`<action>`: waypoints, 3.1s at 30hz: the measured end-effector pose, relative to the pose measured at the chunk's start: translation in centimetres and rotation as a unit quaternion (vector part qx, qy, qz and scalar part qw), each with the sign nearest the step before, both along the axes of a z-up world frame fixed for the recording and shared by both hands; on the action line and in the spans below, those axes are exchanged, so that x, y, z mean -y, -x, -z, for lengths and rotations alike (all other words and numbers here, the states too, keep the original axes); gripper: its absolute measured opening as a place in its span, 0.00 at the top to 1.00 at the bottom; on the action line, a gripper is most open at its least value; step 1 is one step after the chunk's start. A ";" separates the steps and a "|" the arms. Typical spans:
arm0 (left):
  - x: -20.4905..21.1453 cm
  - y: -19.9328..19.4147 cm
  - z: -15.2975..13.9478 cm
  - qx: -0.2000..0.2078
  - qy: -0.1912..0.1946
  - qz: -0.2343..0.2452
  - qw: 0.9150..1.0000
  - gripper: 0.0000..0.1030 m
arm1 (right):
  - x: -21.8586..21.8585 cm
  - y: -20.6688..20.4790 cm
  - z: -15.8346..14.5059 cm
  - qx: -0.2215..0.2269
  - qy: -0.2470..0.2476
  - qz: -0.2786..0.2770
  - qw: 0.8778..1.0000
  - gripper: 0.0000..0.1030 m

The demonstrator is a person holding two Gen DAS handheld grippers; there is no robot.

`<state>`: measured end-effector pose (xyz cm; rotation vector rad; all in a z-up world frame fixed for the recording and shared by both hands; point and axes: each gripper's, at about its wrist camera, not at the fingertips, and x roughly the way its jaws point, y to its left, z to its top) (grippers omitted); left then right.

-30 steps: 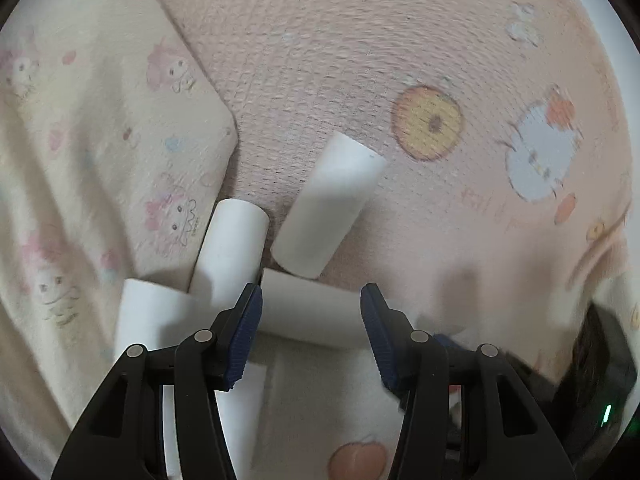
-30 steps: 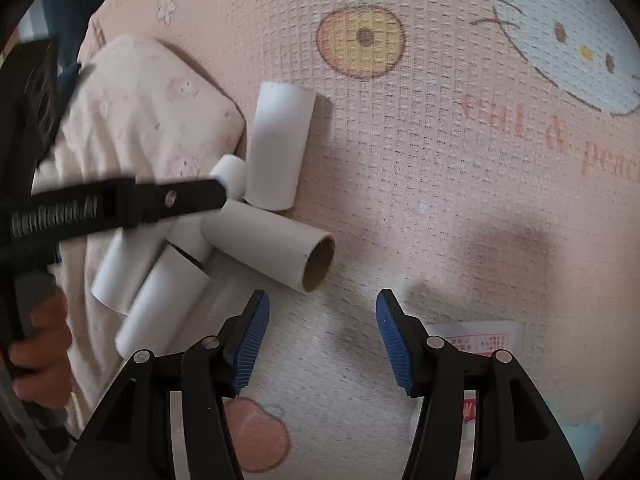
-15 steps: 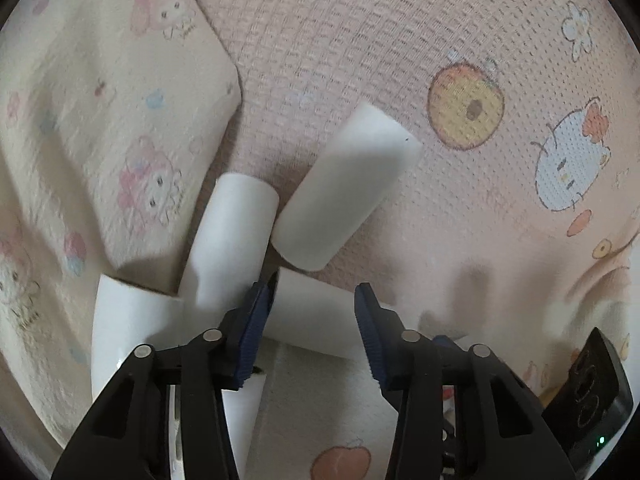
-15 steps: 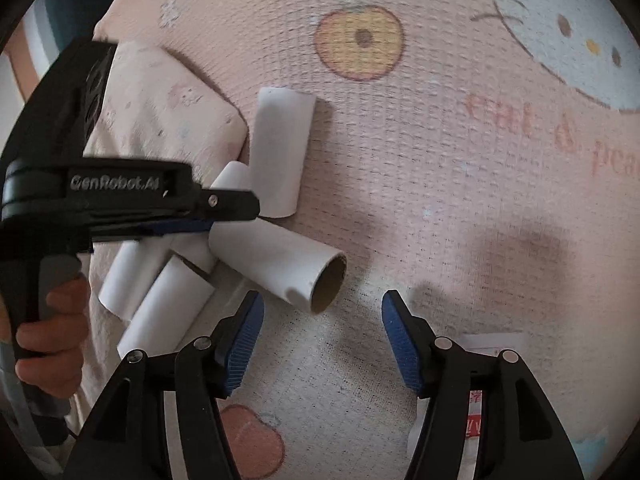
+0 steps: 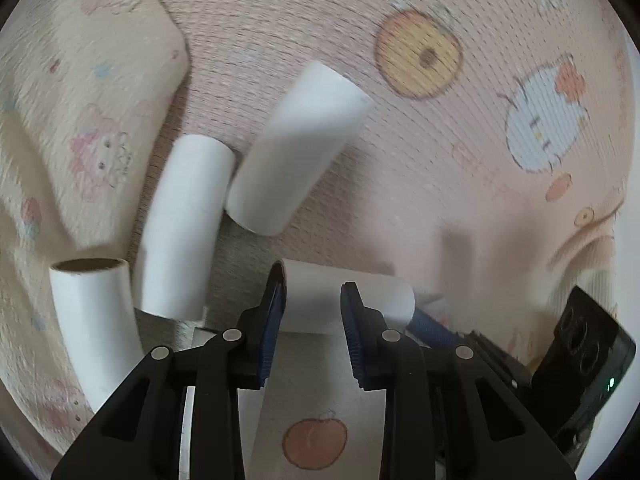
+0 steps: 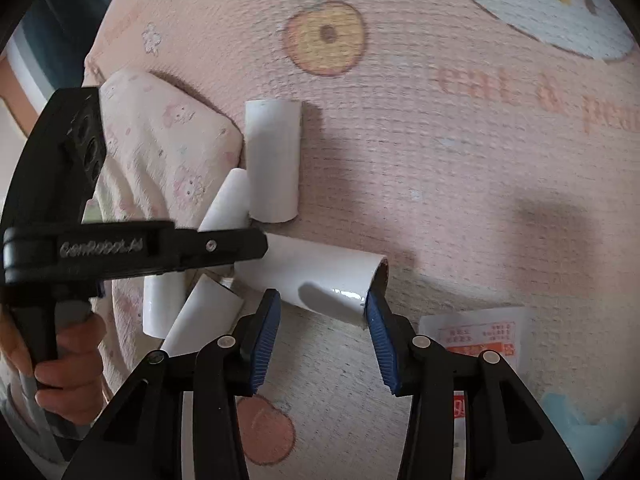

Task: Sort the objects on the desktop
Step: 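Close the right gripper on a lying white tube while the left gripper grips it too, then pull the lying tube away from the cluster with both grippers, then grip the tube with the left gripper while the right gripper tilts it upright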

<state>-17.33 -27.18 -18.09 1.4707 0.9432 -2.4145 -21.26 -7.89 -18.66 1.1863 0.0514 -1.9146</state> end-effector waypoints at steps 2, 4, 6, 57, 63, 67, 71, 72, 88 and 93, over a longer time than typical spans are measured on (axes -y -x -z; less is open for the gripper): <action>-1.0 0.4 -0.1 -0.006 -0.012 0.012 1.000 0.68 | -0.8 0.2 0.0 0.005 0.002 0.009 1.000 0.59; -1.5 -0.1 -0.8 -0.018 -0.010 0.018 1.000 0.68 | -1.3 0.3 -0.2 0.007 0.000 0.019 1.000 0.59; -2.2 -0.2 -1.7 -0.031 -0.007 0.029 0.999 0.68 | -1.7 0.3 -0.2 0.017 0.002 0.024 1.000 0.59; -11.5 -17.2 0.9 -0.023 -0.013 0.057 0.998 0.69 | -10.8 -14.8 -1.0 0.049 -0.020 0.028 0.998 0.59; -11.2 -17.8 0.0 -0.032 0.021 0.041 0.998 0.69 | -11.5 -14.0 -2.9 0.024 -0.013 0.046 0.999 0.59; -11.2 -18.9 -0.8 -0.044 0.023 0.030 0.998 0.69 | -11.6 -13.4 -2.8 0.012 -0.031 0.055 0.998 0.59; -12.1 -19.9 -1.0 -0.042 0.054 0.034 0.997 0.88 | -11.3 -13.3 -2.5 -0.007 -0.058 0.053 0.997 0.83; -12.3 -20.0 -0.9 -0.040 0.059 0.038 0.997 0.90 | -11.0 -13.4 -2.5 -0.016 -0.068 0.047 0.996 0.83; -12.5 -16.9 0.5 -0.051 0.024 0.068 0.996 0.91 | -8.6 -12.7 -0.3 -0.011 -0.141 -0.040 0.989 0.83; -11.8 -15.9 1.0 -0.059 -0.020 0.063 0.996 0.90 | -8.4 -14.2 0.2 0.005 -0.140 -0.058 0.988 0.83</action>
